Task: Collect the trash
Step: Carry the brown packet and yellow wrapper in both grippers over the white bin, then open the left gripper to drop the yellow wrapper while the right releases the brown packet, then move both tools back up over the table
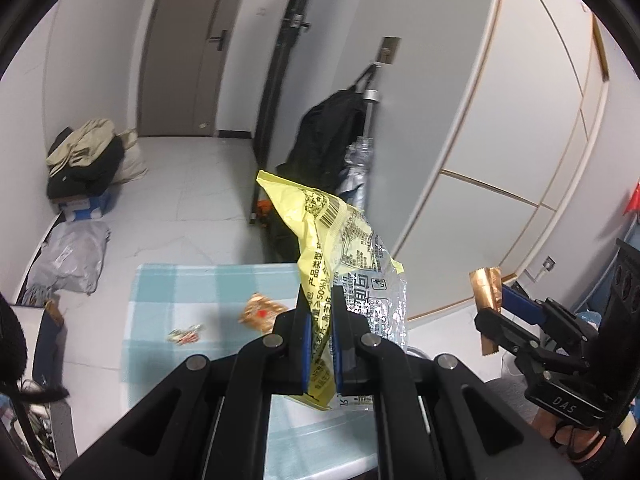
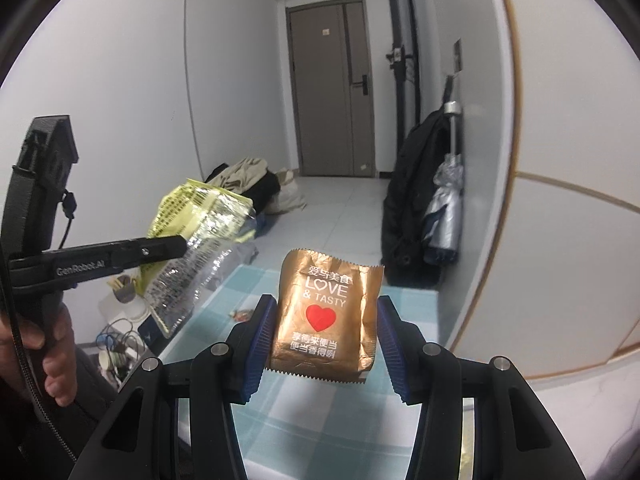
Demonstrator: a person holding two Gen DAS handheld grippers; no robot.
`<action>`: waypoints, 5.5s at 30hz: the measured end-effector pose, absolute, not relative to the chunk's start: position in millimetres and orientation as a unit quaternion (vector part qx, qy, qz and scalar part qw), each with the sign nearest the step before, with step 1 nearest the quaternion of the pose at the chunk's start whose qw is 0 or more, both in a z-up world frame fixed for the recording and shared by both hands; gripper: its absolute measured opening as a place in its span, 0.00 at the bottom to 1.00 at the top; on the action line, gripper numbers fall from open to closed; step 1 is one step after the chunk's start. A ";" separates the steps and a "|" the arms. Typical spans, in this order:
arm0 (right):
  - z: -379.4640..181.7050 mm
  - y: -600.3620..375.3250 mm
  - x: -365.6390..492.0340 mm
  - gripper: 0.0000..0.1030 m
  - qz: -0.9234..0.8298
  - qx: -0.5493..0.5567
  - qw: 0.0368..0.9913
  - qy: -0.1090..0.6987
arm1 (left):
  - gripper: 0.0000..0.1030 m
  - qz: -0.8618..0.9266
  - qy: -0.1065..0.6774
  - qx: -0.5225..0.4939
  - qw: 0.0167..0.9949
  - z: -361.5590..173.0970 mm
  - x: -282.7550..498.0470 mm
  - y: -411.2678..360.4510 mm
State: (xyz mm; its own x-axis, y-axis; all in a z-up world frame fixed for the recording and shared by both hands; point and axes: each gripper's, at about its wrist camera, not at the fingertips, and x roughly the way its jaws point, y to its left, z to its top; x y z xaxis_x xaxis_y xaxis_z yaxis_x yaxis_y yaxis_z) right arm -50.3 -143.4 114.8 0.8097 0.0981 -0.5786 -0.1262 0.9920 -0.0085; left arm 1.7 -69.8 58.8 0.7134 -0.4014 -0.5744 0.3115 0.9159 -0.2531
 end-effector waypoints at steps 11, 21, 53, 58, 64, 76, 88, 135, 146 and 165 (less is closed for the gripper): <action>135.6 -237.1 -72.5 0.50 -0.011 -0.020 0.957 0.288 | 0.04 -0.244 0.338 -0.043 0.908 59.8 31.1 -165.7; 115.9 -357.9 -93.1 0.49 -0.103 0.035 0.938 0.329 | 0.04 -0.329 0.404 -0.014 0.853 12.1 58.4 -272.4; -152.9 -505.8 -90.5 0.50 -0.107 0.311 0.796 0.509 | 0.04 -0.296 0.682 0.147 0.653 -224.3 99.2 -438.2; -180.6 -503.0 -87.7 0.50 -0.112 0.332 0.769 0.534 | 0.05 -0.254 0.712 0.165 0.634 -243.3 103.9 -439.5; -183.3 -507.9 -80.8 0.50 -0.130 0.335 0.766 0.532 | 0.24 -0.227 0.745 0.123 0.615 -256.7 115.9 -436.3; -197.7 -499.2 -77.1 0.50 -0.126 0.337 0.759 0.543 | 0.63 -0.220 0.727 0.068 0.647 -225.8 119.2 -431.5; -207.8 -483.9 -56.5 0.52 -0.091 0.337 0.762 0.545 | 0.75 -0.226 0.659 0.039 0.716 -159.1 119.8 -411.4; -61.3 -497.3 -118.2 0.79 -0.191 0.295 0.831 0.430 | 0.76 -0.240 0.528 0.056 0.813 -68.0 69.2 -361.2; 40.6 -433.9 -100.4 0.79 -0.140 0.233 0.895 0.352 | 0.76 -0.208 0.452 0.004 0.867 -9.4 57.3 -292.4; 112.2 -237.8 -26.8 0.83 0.019 0.140 0.943 0.302 | 0.87 -0.082 0.339 -0.064 0.935 57.7 47.7 -102.4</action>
State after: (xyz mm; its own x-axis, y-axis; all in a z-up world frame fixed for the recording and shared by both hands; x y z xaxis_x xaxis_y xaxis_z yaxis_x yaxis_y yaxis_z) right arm -26.8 -237.8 112.2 0.8169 0.1199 -0.5642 0.0493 0.9601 0.2754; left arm 47.7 -102.4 57.7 0.7563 -0.1967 -0.6240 0.1100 0.9784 -0.1751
